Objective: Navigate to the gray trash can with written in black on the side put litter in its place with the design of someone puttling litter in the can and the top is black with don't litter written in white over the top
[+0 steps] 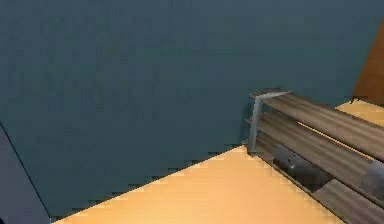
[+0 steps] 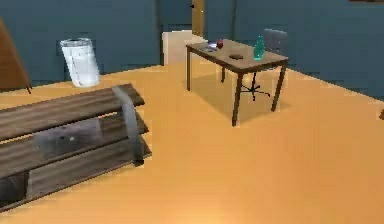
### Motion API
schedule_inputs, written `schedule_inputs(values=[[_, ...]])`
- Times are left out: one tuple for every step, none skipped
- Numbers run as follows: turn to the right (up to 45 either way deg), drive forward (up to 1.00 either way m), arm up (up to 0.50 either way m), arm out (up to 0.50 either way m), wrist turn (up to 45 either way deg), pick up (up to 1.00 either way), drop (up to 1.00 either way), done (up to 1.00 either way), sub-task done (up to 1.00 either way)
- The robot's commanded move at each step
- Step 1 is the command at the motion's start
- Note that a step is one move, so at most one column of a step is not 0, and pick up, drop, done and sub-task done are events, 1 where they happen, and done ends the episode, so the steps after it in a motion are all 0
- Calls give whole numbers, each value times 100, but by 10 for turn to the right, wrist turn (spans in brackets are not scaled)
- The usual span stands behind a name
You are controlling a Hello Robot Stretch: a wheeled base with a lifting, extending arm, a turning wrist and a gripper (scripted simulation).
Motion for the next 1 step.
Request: schedule_inputs(values=[[450,0,0,0,0,0,0,0,0]])
